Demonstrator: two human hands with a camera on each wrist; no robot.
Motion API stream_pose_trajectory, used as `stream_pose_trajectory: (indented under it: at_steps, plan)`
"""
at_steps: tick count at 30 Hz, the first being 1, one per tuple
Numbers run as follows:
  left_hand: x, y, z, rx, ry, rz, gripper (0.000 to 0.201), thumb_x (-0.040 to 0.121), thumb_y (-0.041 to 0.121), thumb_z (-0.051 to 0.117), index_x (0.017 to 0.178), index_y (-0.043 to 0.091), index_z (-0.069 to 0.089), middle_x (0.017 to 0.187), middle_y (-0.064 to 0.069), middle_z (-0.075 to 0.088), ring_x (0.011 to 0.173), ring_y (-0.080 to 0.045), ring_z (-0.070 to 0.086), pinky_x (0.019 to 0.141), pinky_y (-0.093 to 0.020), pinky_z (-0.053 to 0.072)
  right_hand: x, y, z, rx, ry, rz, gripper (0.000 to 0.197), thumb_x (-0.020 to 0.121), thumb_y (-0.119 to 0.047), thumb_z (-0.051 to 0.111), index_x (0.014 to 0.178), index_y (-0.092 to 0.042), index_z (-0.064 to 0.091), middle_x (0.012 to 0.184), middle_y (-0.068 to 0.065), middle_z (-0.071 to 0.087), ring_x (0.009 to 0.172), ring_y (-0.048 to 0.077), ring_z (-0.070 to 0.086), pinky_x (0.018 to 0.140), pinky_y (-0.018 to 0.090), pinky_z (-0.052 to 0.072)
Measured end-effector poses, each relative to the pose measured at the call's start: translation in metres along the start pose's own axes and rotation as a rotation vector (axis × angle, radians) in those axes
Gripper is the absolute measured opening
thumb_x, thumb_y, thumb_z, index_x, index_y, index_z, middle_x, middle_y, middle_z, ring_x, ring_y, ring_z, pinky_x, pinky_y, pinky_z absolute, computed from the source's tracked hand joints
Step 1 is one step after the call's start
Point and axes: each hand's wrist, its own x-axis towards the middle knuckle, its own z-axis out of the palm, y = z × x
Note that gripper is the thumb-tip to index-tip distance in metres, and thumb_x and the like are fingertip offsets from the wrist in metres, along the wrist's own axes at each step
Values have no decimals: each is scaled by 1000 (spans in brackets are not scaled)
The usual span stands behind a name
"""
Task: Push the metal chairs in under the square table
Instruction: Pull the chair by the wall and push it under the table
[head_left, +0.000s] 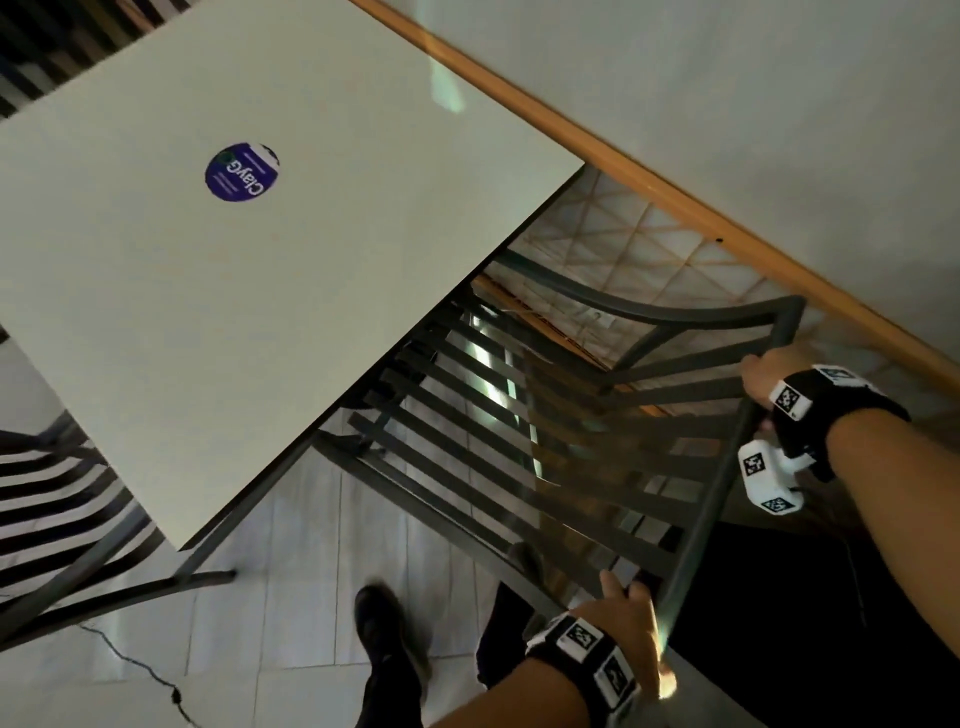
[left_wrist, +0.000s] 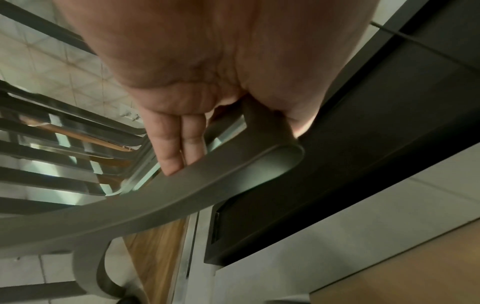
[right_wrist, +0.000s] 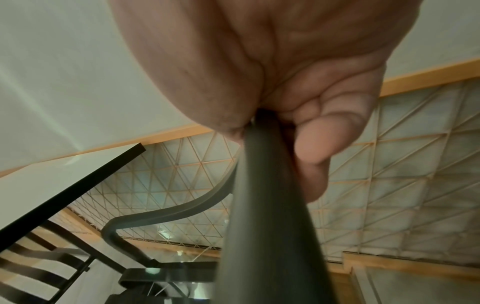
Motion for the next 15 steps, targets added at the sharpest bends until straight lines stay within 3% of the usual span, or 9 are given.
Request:
stream_pose_trajectory:
  at_steps: [3,5,7,8,10,12,15]
  plan:
    - [1,-21,2,15,35,-3,90,87,45,67,155,22,14,165,-19,3,136,-51,41,108,-60,41,4,3,11,33,-24,14,49,98,-32,43,105,14,59,71,20,54,62,31,53,59,35,42]
    - [-2,-35,1,38,73,-7,87,83,46,68,151,20,20,162,-20,13,128,-50,50,103,-58,45,-3,0,18,91,-49,17,47,99,-29,42,108,14,59,90,29,64,80,40,63,75,45,54]
    - [-10,-48,0,48,95,-22,85,81,44,69,148,16,24,160,-20,17,123,-48,54,101,-55,48,-18,-9,22,118,-37,-9,43,100,-23,41,111,15,59,111,34,63,101,45,62,91,50,52]
    - [-15,-53,-2,58,109,-24,84,81,42,68,147,14,25,160,-20,17,121,-48,55,101,-53,49,-26,-13,23,142,-36,-23,42,100,-19,39,115,16,58,117,35,60,106,46,60,93,49,51]
    - [-26,-64,-3,48,148,-22,81,80,37,67,146,12,26,160,-18,19,120,-44,57,100,-49,50,-33,-16,26,208,-62,-50,41,101,-15,37,120,16,55,117,35,59,95,42,61,76,42,52]
    - [-38,-78,-6,-14,196,-24,77,80,36,66,145,18,29,157,-10,27,117,-39,60,100,-47,51,-42,-19,29,242,-107,-58,40,101,-19,39,119,13,55,101,27,61,70,33,59,56,36,50]
    - [-60,-98,-19,-70,246,-21,69,82,44,62,143,26,33,148,-2,38,116,-31,59,100,-45,51,-48,-30,36,344,-142,34,42,99,-34,42,108,4,57,84,26,68,61,38,70,62,49,62]
